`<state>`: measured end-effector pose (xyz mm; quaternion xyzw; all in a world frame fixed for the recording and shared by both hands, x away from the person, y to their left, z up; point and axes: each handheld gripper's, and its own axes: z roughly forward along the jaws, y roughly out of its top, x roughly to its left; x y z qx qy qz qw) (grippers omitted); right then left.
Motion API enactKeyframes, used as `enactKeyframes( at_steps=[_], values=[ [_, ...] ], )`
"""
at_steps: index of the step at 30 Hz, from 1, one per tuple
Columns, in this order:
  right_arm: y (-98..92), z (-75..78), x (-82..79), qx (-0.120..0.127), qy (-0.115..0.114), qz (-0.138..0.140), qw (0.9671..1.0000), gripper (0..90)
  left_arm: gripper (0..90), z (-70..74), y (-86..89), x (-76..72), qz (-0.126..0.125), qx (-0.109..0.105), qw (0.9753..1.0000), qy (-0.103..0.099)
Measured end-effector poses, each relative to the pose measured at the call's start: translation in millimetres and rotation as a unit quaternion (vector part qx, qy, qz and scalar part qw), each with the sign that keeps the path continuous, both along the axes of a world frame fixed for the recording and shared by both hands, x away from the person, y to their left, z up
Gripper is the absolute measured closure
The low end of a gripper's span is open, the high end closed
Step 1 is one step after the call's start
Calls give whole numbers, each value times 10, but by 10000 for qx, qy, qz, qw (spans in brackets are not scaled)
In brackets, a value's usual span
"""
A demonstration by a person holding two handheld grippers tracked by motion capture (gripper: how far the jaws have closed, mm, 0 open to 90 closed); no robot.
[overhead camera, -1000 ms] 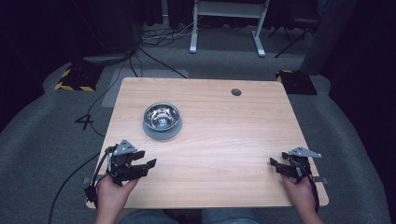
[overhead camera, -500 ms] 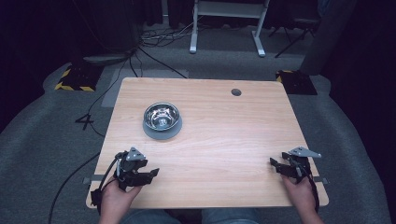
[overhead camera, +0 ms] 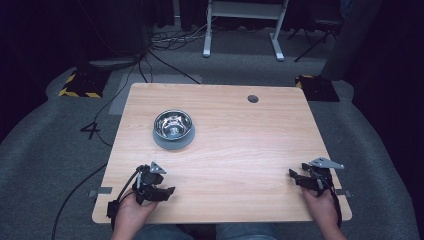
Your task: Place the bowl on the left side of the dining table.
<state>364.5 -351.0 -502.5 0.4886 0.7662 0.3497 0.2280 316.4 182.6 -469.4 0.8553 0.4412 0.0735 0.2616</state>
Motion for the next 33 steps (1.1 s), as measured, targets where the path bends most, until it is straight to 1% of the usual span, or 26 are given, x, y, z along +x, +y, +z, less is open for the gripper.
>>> enactKeyframes(
  at_steps=[1, 5, 6, 7, 8, 9, 10, 11, 12, 13, 14, 15, 16, 19, 20, 21, 22, 23, 25, 27, 29, 33],
  values=[
    [-1, -1, 1, -1, -8, 11, 10000, 363, 416, -11, -12, 2, -38, -11, 10000, 30],
    [1, 0, -1, 5, 4, -4, 10000, 363, 413, -74, -64, 11, -5, 92, 9999, 58],
    [0, 0, 0, 1, 4, -1, 10000, 363, 407, -85, -78, 9, -46, 139, 9999, -47],
    [1, 0, -1, 2, 4, -5, 10000, 363, 403, -89, -93, 7, -71, 175, 9998, -98],
    [1, 0, 0, 1, 3, -4, 10000, 363, 400, -82, -103, 3, -80, 220, 9997, -72],
    [1, 0, -1, 0, 4, -4, 10000, 363, 397, -94, -115, 4, -129, 167, 9997, -76],
    [0, 0, 1, 0, -4, 6, 10000, 363, 390, -117, -133, -9, -75, 91, 9998, -128],
    [1, 0, -1, 2, 3, -5, 10000, 363, 379, -122, -137, -16, -80, 101, 9998, -180],
    [0, 0, -1, 0, 4, -4, 10000, 363, 370, -127, -139, -24, -93, 131, 9995, -276],
    [0, 0, 0, 0, 3, -4, 10000, 363, 357, -142, -151, -44, -49, 151, 9992, -364],
    [0, 0, 1, 0, -4, 5, 10000, 363, 347, -157, -165, -61, -62, 109, 9993, -350],
    [1, 0, -1, 2, 4, -4, 10000, 363, 332, -171, -180, -76, -22, 105, 9991, -422],
    [0, -1, 1, 0, -8, 10, 10000, 363, 313, -188, -191, -88, 27, 58, 9987, -513],
    [0, -1, 1, 0, -7, 12, 10000, 363, 287, -205, -178, -117, 68, 71, 9976, -692],
    [0, 0, 0, 0, -3, 7, 10000, 363, 286, -214, -172, -127, 81, 37, 9973, -730],
    [1, 0, -1, 0, 4, -5, 10000, 363, 286, -227, -170, -137, 86, -44, 9972, -744],
    [1, 0, -1, 2, 3, -4, 10000, 363, 286, -234, -159, -142, 57, -51, 9966, -826],
    [0, 0, -1, 0, 2, -4, 10000, 363, 282, -250, -159, -154, 74, -130, 9966, -815],
    [0, 0, -1, 0, 4, -5, 10000, 363, 255, -286, -159, -167, 86, -219, 9948, -989],
    [1, 0, -1, 1, 3, -5, 10000, 363, 220, -315, -162, -168, 62, -294, 9937, -1081],
    [1, 0, -1, 2, 0, 0, 10000, 363, 198, -327, -164, -155, 13, -344, 9934, -1092],
    [1, 0, -1, 3, 1, -3, 10000, 363, 195, -327, -163, -152, 3, -342, 9934, -1094]
  ],
)
